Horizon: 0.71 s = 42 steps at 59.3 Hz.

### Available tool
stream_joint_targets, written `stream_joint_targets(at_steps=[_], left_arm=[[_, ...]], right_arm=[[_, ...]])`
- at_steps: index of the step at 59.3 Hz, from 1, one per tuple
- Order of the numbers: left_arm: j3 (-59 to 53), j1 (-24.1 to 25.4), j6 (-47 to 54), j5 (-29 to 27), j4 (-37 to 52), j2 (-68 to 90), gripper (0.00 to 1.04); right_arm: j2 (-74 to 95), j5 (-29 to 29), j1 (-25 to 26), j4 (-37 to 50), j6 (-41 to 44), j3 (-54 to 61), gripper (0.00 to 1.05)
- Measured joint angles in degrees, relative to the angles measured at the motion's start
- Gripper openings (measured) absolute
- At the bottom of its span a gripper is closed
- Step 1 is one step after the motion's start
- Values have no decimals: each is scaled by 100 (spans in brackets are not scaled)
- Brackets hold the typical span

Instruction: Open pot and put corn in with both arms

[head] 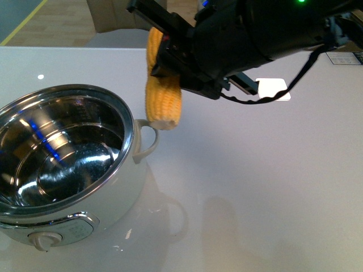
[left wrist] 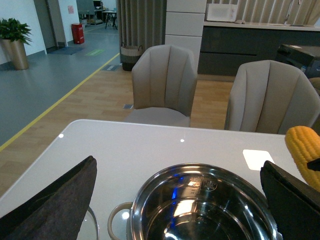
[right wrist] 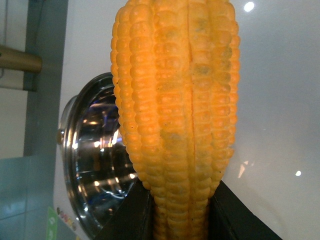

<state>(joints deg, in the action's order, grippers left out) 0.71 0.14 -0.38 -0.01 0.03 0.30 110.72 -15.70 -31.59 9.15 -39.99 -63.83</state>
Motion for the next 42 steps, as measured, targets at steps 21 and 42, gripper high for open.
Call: stream_joint_targets(at_steps=[21,42], left_arm=[[0,0,0,0,0,0,98],[0,0,0,0,0,0,98]], right_arm=[[586,-286,-446,-162,-387,-802,17],[1408,-411,-796,-522,-549,-1755,15]])
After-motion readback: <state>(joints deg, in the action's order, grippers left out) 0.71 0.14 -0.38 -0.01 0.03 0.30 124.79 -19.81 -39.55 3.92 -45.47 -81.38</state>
